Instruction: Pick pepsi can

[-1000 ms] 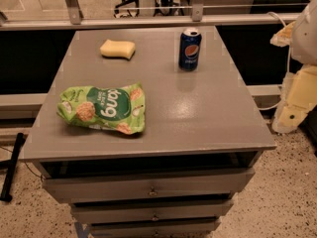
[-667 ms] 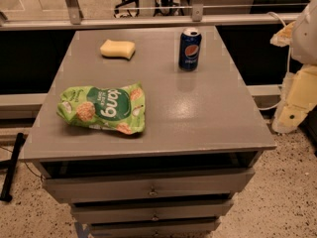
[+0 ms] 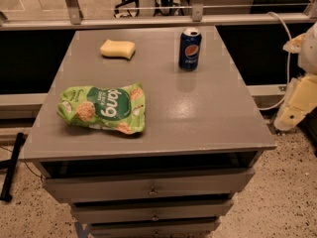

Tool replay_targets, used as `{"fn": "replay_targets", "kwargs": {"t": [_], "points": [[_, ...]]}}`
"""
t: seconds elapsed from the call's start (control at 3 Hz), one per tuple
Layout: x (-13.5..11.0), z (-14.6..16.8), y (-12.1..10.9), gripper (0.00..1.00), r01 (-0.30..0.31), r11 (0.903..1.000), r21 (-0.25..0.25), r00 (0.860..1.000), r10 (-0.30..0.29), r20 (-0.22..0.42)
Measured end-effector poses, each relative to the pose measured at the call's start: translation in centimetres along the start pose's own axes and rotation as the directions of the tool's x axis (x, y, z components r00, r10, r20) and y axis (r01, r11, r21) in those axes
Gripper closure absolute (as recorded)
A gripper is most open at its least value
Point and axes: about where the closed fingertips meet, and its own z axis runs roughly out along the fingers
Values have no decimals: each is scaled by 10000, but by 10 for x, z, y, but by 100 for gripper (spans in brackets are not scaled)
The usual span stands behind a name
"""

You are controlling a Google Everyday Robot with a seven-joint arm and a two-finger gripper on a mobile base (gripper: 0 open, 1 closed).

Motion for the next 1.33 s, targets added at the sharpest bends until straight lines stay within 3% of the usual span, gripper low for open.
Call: {"fn": "replay_targets", "kwargs": {"t": [0.33,0.67,1.0,1.33], "points": [[16,33,-34,0,-580,9978,308,9965,560,617],[23,63,-72,0,-1129,9919,581,9785,1008,1799],[7,106,-103,0,-1250,9916,347,9359,1062,3358],[-27,149,-125,0,-939,9955,-94,8763,871,4738]]}}
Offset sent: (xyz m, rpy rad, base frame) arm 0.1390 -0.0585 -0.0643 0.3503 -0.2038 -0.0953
